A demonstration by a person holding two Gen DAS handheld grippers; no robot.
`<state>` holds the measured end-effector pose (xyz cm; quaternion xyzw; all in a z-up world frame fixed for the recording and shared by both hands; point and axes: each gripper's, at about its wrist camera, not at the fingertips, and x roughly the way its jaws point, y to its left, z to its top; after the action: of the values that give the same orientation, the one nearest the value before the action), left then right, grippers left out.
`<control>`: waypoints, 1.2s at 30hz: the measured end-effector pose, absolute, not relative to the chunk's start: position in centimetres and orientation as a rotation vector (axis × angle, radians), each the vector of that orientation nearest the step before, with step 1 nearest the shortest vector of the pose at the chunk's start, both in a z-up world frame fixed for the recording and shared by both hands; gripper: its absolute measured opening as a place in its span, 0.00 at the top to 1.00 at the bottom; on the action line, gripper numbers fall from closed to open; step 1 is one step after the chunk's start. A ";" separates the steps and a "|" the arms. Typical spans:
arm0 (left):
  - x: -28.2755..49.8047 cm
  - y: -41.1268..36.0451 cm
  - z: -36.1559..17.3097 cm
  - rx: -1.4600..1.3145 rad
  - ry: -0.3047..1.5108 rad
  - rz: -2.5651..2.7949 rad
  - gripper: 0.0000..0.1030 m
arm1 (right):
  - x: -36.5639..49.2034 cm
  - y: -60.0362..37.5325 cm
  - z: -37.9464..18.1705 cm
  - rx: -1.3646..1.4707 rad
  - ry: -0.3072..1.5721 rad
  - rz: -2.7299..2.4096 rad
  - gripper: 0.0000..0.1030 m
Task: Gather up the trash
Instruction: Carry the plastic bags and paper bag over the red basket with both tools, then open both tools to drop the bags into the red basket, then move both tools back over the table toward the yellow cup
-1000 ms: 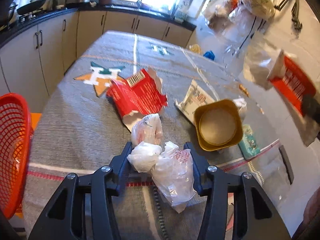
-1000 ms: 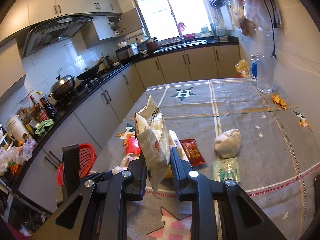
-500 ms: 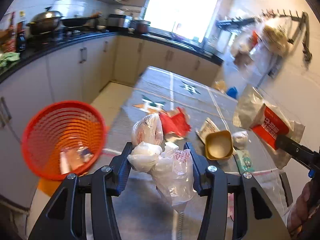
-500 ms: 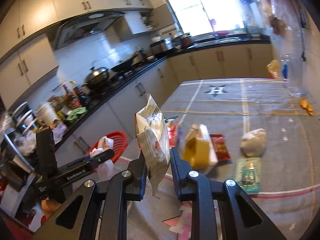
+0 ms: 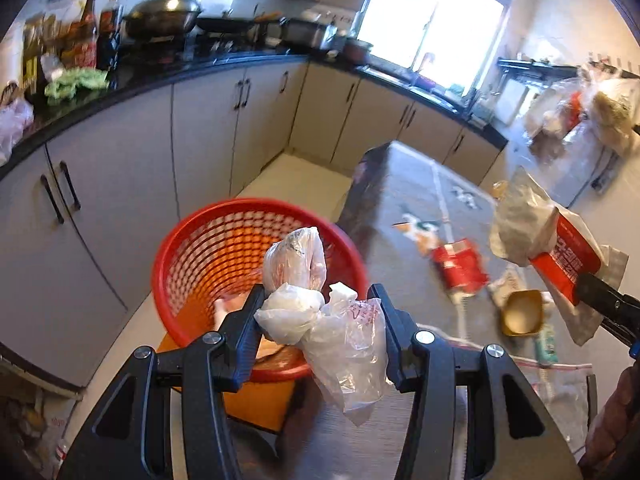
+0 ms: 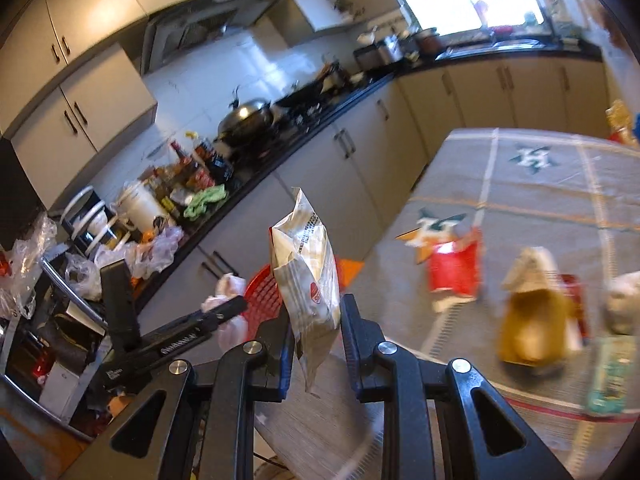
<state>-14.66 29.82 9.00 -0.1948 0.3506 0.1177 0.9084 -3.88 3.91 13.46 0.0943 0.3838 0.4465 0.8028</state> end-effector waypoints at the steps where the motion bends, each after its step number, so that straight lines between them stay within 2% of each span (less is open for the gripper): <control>1: -14.4 30.5 8.3 -0.409 0.734 0.247 0.52 | -3.7 5.6 13.0 0.188 0.838 0.965 0.77; 9: -12.9 33.8 5.1 -0.436 0.776 0.273 0.52 | -2.1 15.0 9.2 0.089 0.924 0.942 0.77; 17: -12.2 34.2 4.1 -0.418 0.783 0.311 0.49 | -0.7 18.5 6.3 0.069 0.992 0.915 0.74; 19: -12.3 34.4 3.9 -0.435 0.785 0.324 0.45 | -0.5 18.4 6.0 0.077 1.002 0.910 0.72; 21: -12.4 34.6 4.0 -0.445 0.786 0.326 0.45 | -0.5 17.9 6.2 0.094 0.997 0.925 0.66; 26: -12.8 34.0 5.0 -0.430 0.768 0.340 0.41 | -0.8 16.1 7.7 0.113 0.955 0.929 0.66; 29: -13.0 33.3 6.0 -0.413 0.750 0.339 0.32 | -1.4 14.2 8.8 0.135 0.933 0.929 0.66; 36: -13.6 30.1 8.5 -0.389 0.716 0.330 0.31 | -3.8 6.6 10.6 0.197 0.887 0.902 0.63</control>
<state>-13.64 30.14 8.47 -0.1881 0.3465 0.1596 0.9050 -3.80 6.60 10.59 0.0918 0.4139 0.4208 0.8020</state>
